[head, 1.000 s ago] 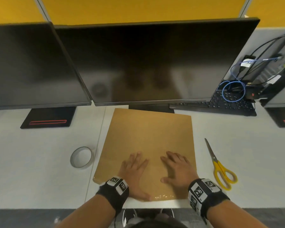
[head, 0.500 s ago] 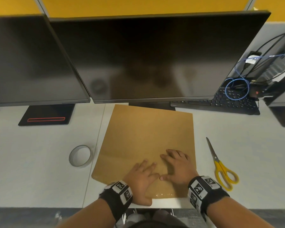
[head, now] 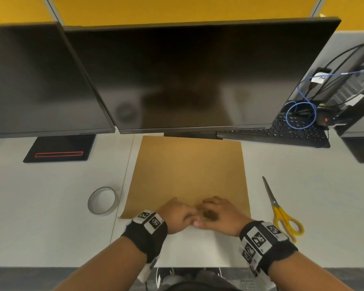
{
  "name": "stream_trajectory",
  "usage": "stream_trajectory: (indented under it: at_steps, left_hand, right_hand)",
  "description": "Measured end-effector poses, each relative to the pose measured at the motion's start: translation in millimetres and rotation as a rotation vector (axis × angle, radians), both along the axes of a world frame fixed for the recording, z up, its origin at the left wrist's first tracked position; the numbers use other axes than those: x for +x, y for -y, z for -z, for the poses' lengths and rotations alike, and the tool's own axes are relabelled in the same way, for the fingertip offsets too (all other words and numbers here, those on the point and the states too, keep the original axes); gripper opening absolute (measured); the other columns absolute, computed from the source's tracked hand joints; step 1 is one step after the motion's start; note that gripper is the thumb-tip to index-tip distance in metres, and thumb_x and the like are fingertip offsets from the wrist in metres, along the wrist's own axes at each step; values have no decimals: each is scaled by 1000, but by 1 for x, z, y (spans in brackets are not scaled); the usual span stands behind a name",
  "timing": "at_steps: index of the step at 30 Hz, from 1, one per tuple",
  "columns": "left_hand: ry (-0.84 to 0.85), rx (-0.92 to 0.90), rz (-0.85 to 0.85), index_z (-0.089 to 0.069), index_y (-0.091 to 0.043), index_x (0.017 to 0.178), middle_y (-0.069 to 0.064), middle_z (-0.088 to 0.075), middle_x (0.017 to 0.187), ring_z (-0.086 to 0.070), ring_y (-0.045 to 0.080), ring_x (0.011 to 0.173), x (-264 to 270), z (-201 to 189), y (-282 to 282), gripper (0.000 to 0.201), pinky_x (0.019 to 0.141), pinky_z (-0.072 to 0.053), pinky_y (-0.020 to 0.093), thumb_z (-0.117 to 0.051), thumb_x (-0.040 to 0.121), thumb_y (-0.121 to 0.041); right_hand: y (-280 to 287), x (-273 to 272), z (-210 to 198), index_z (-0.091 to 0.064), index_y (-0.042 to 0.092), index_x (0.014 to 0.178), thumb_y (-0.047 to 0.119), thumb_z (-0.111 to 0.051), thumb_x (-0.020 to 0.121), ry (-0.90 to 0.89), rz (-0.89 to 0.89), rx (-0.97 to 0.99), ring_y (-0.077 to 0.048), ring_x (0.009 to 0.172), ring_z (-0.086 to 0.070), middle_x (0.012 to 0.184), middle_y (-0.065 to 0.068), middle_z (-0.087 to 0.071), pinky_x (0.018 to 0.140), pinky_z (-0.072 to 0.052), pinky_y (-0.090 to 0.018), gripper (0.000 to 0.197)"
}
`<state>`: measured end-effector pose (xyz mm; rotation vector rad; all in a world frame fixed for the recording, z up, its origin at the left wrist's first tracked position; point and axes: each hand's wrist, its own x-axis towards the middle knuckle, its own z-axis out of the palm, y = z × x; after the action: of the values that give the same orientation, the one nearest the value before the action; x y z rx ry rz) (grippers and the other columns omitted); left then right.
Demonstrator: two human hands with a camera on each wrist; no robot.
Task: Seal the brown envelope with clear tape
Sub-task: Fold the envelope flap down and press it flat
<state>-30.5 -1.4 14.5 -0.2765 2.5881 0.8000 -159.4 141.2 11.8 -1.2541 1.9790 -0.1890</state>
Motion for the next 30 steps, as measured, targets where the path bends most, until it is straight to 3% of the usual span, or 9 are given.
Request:
stream_trajectory:
  at_steps: [3,7,11,14,17,22,26,28,30]
  left_hand:
    - [-90,29,-68,-51,-16,74,0,-52,66,-48,19,68,-7,-24,15,32,64,-33,28,-46,97,-38]
    - [-206,-80,-111,-53,-14,75,-3,-49,61,-50,20,66,-19,-59,28,39,60,-35,31,-49,93,-48]
    - [-343,-233,-210,-62,-18,87,0,-62,77,-56,19,78,-27,-94,43,41,66,-40,28,-54,86,-58]
    - [-330,-434,-279,-58,-30,94,-9,-57,80,-51,16,89,-24,-116,61,43,90,-43,33,-49,80,-70]
    - [-371,-476,-385,-52,-36,90,-15,-57,84,-56,11,95,-17,-134,77,41,116,-21,37,-50,76,-74]
    - [-525,-518,-550,-58,-36,94,-16,-63,94,-57,9,99,1,-158,99,49,118,-11,41,-54,69,-78]
    - [-825,-271,-766,-47,-32,127,-10,-47,139,-50,11,119,20,-167,122,65,112,-29,44,-72,71,-56]
    - [-942,80,-875,-34,-28,137,-6,-38,144,-45,13,126,30,-165,130,73,107,-37,40,-75,77,-34]
    - [-868,358,-860,-36,-25,134,-2,-47,135,-47,18,125,35,-157,132,74,105,-41,40,-78,74,-35]
  right_hand:
    - [4,-3,-16,-50,28,129,60,-63,74,-2,-48,16,-17,115,-52,128,6,-58,96,-40,-31,65]
    - [16,-20,-40,-63,22,109,33,-55,88,-142,54,-102,-24,99,-62,108,-4,-69,85,-50,-37,24]
    - [29,-37,-79,-59,25,117,38,-54,89,-167,49,-97,-19,95,-60,108,-1,-67,82,-50,-34,31]
    - [36,-46,-111,-59,29,112,37,-55,89,-176,75,-136,-18,90,-57,99,2,-64,74,-46,-30,25]
    - [41,-51,-142,-59,29,101,36,-55,90,-218,63,-171,-16,87,-55,92,4,-61,72,-41,-29,14]
    - [49,-60,-183,-58,31,111,38,-55,89,-362,16,-221,-16,90,-54,103,2,-64,75,-42,-31,24]
    - [49,-69,-206,-51,34,125,33,-50,92,-409,2,-238,-19,102,-57,110,3,-62,79,-44,-32,33]
    - [47,-76,-216,-49,36,126,32,-48,93,-428,31,-252,-19,103,-56,110,5,-61,84,-46,-36,34]
    - [44,-83,-222,-49,35,125,33,-48,93,-421,59,-271,-18,101,-56,106,7,-59,89,-48,-39,32]
